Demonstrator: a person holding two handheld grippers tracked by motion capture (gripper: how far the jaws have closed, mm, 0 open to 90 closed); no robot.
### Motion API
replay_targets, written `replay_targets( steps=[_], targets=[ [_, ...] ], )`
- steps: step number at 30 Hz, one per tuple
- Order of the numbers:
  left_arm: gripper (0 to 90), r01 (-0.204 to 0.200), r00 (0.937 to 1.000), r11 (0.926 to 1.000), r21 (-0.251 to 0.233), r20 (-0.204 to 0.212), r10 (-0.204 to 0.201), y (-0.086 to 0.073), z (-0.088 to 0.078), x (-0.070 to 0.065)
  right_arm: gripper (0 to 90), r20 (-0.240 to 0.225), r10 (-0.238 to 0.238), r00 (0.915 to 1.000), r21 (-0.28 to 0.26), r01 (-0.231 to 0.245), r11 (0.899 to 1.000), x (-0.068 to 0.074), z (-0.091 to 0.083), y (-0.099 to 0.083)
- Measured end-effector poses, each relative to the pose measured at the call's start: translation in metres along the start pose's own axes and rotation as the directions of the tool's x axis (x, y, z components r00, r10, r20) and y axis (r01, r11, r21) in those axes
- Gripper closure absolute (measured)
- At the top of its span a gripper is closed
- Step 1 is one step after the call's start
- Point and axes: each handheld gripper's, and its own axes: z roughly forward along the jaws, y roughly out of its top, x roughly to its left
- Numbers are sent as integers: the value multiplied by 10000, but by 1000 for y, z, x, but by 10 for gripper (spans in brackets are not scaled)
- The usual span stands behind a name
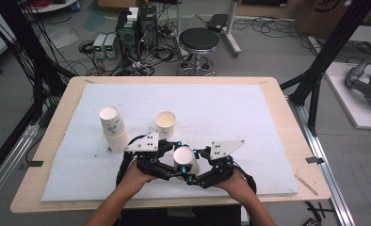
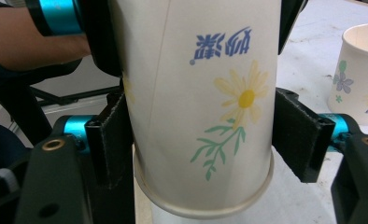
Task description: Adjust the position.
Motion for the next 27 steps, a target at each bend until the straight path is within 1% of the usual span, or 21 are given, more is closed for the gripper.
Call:
replay_targets(
  steps=[4, 6, 8, 10, 12, 13, 14, 16, 18, 19, 20, 21, 23, 24, 27],
  targets=[
    [346, -155, 9998, 9999, 33, -109, 155, 0, -1, 0, 302, 106, -32, 9999, 69, 32, 10000, 0, 1, 0],
    [346, -322, 9993, 9994, 123, -204, 324, 0, -1, 0, 325, 152, -18, 9999, 171, 16, 9999, 0, 0, 0],
    [343, -449, 9983, 9988, 179, -353, 455, 0, -1, -1, 350, 224, -178, 9996, 253, 172, 9995, 0, 0, 1],
    [299, -318, 9983, 9994, 136, -487, 325, 0, -1, 0, 360, 187, -237, 9995, 422, 229, 9988, 1, -1, 0],
    [238, -216, 9982, 9995, 240, -562, 230, 0, -2, 1, 363, 224, -287, 9993, 525, 275, 9982, 1, -2, 0],
    [222, -160, 9981, 9994, 303, -586, 178, 0, -3, 1, 362, 223, -338, 9992, 540, 326, 9980, 1, -2, 0],
    [205, -145, 9981, 9988, 458, -584, 171, 1, -4, 1, 362, 311, -391, 9988, 590, 372, 9976, 1, -3, 0],
    [181, -108, 9986, 9977, 674, -510, 142, 2, -5, 1, 363, 558, -614, 9965, 885, 563, 9945, 2, -5, 1],
    [179, -147, 9988, 9955, 938, -457, 191, 3, -6, 2, 362, 758, -852, 9935, 1232, 754, 9895, 1, -6, 2],
    [176, -183, 9989, 9934, 1134, -419, 232, 4, -7, 2, 362, 765, -872, 9933, 1420, 757, 9870, 2, -7, 2],
    [171, -194, 9988, 9923, 1223, -419, 247, 4, -8, 2, 362, 827, -977, 9918, 1603, 835, 9835, 1, -8, 3],
    [170, -170, 9989, 9911, 1321, -421, 228, 5, -8, 2, 362, 816, -1029, 9913, 1652, 883, 9823, 1, -8, 3],
    [170, -256, 9988, 9862, 1633, -373, 321, 7, -9, 2, 362, 832, -1131, 9901, 1849, 962, 9780, 2, -9, 5],
    [170, -263, 9988, 9837, 1778, -353, 331, 8, -9, 2, 363, 865, -1250, 9884, 2013, 1056, 9738, 2, -9, 6],
    [171, -301, 9989, 9774, 2094, -275, 367, 11, -9, 2, 362, 866, -1378, 9867, 2417, 1134, 9637, 2, -9, 8]
  ],
)
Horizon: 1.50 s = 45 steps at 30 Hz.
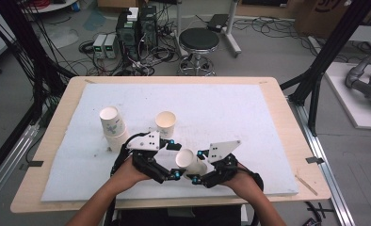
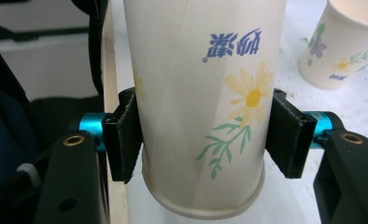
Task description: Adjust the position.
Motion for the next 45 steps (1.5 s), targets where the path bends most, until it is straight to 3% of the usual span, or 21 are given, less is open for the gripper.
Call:
replay_targets(
  steps=[11, 19, 30, 34, 39, 45],
  targets=[
    [172, -290, 9996, 9944, 1021, 103, 281, 9, 4, 1, 360, 33, -626, 9980, 1180, 618, 9911, 1, 1, 12],
    [181, -412, 9991, 9831, 1786, 114, 398, 9, 11, 1, 359, 167, -1150, 9932, 2135, 1088, 9709, 5, 6, 21],
    [243, -289, 9994, 9712, 2366, 273, 231, 8, 18, 2, 358, 81, -1330, 9911, 2696, 1259, 9547, 8, 13, 24],
    [272, -359, 9990, 9655, 2578, 359, 276, 9, 21, 3, 358, 70, -1486, 9889, 3026, 1395, 9429, 9, 14, 26],
    [341, -367, 9983, 9607, 2752, 538, 227, 8, 23, 3, 358, 10, -1429, 9897, 3251, 1348, 9360, 10, 15, 25],
    [361, -392, 9980, 9551, 2938, 583, 230, 6, 28, 1, 363, -83, -1455, 9893, 3492, 1392, 9267, 10, 15, 25]
  ],
)
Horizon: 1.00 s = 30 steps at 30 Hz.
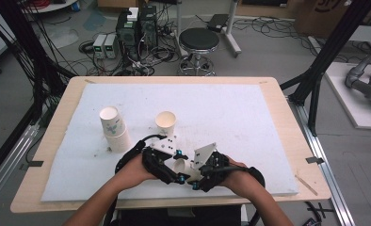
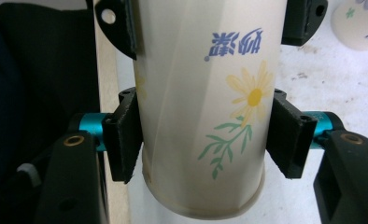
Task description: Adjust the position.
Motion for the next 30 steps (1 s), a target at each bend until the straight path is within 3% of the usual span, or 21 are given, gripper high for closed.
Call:
replay_targets(
  steps=[4, 6, 10, 14, 17, 20, 25, 27, 30],
  targets=[
    [368, 56, 10000, 9999, -126, -59, -57, -1, -1, 1, 302, -64, 158, 9999, -45, -158, 9999, -1, -1, -2],
    [369, 166, 9997, 9995, -285, -169, -171, -3, -2, 2, 205, 87, 484, 9988, -541, -479, 9974, -2, -4, -5],
    [370, 386, 9988, 9970, -676, -261, -404, -10, -6, 4, 198, 83, 1019, 9948, -1624, -992, 9817, -4, -14, -15],
    [370, 642, 9971, 9904, -1226, -335, -688, -18, -8, 4, 198, -76, 1459, 9893, -2470, -1432, 9584, -4, -23, -25],
    [370, 788, 9955, 9828, -1672, -382, -864, -24, -11, 3, 198, -135, 1831, 9830, -3134, -1781, 9328, -4, -30, -33],
    [369, 977, 9928, 9704, -2210, -460, -1104, -30, -14, 3, 197, -168, 2227, 9747, -3817, -2122, 8996, -3, -34, -40],
    [367, 1056, 9906, 9540, -2805, -538, -1255, -38, -16, 3, 197, -80, 2783, 9605, -4540, -2515, 8548, -1, -37, -55],
    [367, 1046, 9904, 9506, -2922, -560, -1261, -41, -17, 3, 198, -84, 2890, 9573, -4751, -2581, 8412, 0, -37, -59],
    [367, 1034, 9900, 9460, -3072, -605, -1278, -44, -17, 3, 198, -109, 2980, 9545, -4904, -2648, 8303, 2, -36, -65]
  ],
)
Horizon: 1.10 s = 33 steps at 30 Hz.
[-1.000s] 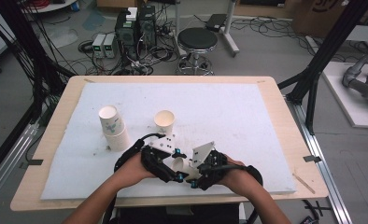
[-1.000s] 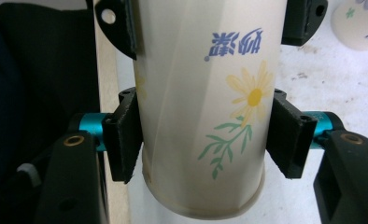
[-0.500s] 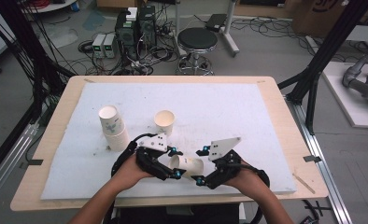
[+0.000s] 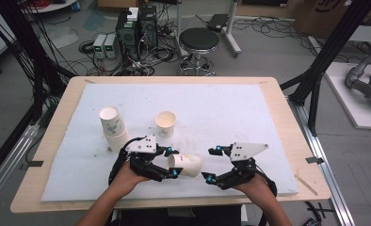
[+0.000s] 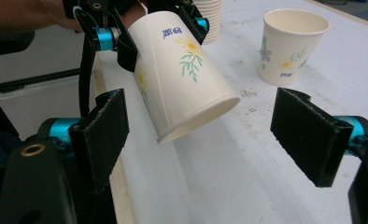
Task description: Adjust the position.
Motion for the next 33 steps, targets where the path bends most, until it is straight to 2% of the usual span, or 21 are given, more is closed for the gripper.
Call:
replay_targets(
  steps=[5, 9, 16, 21, 25, 33],
  targets=[
    [367, 14, 10000, 9992, -397, -58, -16, -4, -3, 0, 198, 96, 101, 9999, -496, -96, 9987, -1, -4, -7],
    [368, -9, 9999, 9955, -953, -139, -4, -5, -8, 0, 198, 159, 233, 9996, -844, -219, 9962, 0, -6, -13],
    [368, -122, 9999, 9873, -1581, -95, 109, -3, -13, -2, 199, 77, 257, 9996, -1033, -248, 9943, -1, -6, -16],
    [367, -271, 9996, 9862, -1632, 46, 282, -1, -15, -4, 199, -114, 299, 9995, -1016, -309, 9943, -2, -3, -19],
    [367, -273, 9989, 9823, -1853, 322, 338, 1, -16, -6, 200, -332, 369, 9988, -1099, -404, 9931, -2, -2, -21],
    [367, -303, 9971, 9813, -1901, 631, 430, 3, -11, -9, 200, -793, 279, 9965, -1288, -380, 9909, 0, 4, -19]
  ],
)
